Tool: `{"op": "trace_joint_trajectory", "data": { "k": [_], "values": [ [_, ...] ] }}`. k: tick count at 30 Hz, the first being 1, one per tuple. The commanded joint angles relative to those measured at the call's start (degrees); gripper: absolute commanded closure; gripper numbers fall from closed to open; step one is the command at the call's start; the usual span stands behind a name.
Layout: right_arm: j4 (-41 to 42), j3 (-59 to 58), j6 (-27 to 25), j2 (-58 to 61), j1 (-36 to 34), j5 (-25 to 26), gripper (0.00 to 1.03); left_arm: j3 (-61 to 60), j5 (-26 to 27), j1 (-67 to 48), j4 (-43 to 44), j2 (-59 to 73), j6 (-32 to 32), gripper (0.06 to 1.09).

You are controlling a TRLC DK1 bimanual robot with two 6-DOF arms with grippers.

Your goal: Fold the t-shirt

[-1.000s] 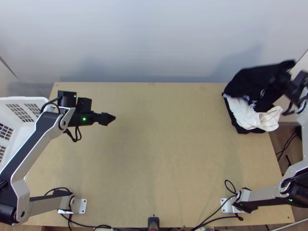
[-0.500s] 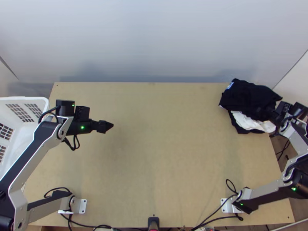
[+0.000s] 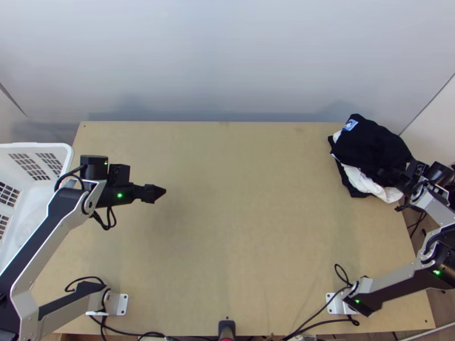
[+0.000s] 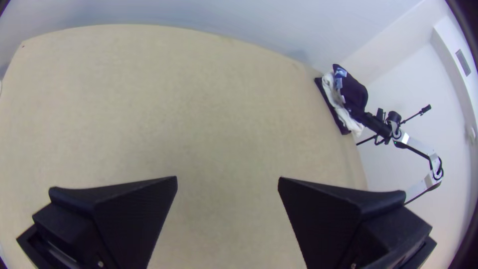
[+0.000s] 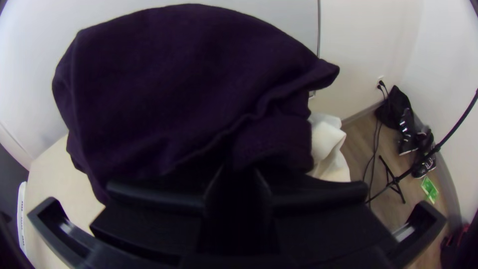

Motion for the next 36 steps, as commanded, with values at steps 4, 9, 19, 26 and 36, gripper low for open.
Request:
{"op": "trace_joint_trajectory", "data": {
  "k": [4, 9, 19, 26, 36],
  "values": [
    [-1.15, -2.05, 1.26, -5.29, -0.70, 0.11, 0.13, -2.14, 0.03, 2.18, -0.15, -3.54, -0.80, 0.10],
    [-7.56, -0.73, 0.03, -10.57, -1.41, -0.15, 0.04, -3.29, 0.03, 3.85, -1.38, -7.05, -0.80, 0.10],
    [-25.67, -0.91, -4.19, -23.40, -5.80, -5.69, 0.04, -3.55, -0.06, 5.69, -4.37, -12.06, -0.45, 0.10],
    [-40.88, -1.44, -9.46, -34.47, -8.97, -11.84, 0.04, -2.93, -0.32, 11.58, -5.33, -15.05, 2.01, 0.10],
    [-36.74, -7.32, -2.43, -51.87, 7.56, -13.69, 0.04, -3.90, -0.85, 29.16, 2.40, -22.35, 5.44, 0.10]
  ]
}}
